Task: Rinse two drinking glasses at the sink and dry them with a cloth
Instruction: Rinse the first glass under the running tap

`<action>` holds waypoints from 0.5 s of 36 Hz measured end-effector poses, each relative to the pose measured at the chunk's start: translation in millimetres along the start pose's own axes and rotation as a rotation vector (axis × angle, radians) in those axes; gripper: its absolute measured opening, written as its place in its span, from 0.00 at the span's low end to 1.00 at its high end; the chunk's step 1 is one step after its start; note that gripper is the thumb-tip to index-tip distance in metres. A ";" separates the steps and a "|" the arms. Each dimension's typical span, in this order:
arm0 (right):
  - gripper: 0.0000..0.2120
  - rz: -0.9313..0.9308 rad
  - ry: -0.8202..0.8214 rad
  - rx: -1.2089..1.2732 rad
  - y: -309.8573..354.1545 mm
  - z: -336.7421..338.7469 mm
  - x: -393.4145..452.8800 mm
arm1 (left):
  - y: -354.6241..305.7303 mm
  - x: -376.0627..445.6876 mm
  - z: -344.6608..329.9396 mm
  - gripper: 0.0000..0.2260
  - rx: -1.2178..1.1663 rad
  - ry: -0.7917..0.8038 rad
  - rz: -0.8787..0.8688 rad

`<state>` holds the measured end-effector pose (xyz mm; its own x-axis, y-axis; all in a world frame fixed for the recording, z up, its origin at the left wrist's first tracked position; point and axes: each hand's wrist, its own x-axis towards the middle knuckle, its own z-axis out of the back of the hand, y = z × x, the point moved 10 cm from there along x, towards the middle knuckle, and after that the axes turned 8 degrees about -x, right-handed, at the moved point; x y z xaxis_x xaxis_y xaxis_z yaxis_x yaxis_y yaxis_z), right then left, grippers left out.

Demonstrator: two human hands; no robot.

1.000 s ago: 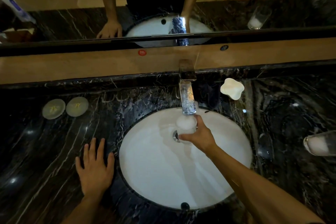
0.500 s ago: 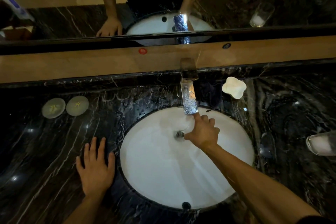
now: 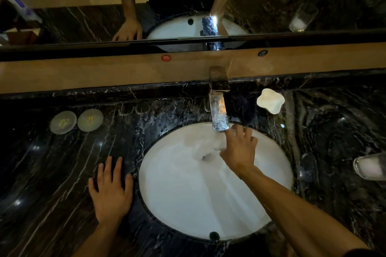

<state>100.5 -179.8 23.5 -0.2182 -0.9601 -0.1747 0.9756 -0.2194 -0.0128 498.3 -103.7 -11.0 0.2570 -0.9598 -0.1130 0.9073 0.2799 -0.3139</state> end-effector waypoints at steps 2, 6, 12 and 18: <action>0.39 -0.021 0.042 0.128 -3.8 -3.5 2.3 | 0.3 0.2 -0.1 0.29 0.004 0.003 0.004; 0.41 0.002 0.096 0.482 -5.7 -11.3 4.0 | -1.0 0.2 1.0 0.29 -0.004 -0.007 0.004; 0.41 -0.144 0.241 0.940 -12.6 -30.4 3.8 | -2.2 -0.2 3.0 0.30 -0.009 -0.010 -0.001; 0.47 0.029 0.359 0.645 0.4 -38.4 0.9 | -2.9 -0.3 2.6 0.30 -0.002 -0.005 0.001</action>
<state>101.6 -174.1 -14.5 -0.0626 -0.8757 -0.4788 0.7472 -0.3592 0.5591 496.5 -104.3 -7.6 0.2595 -0.9597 -0.1081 0.9064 0.2806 -0.3158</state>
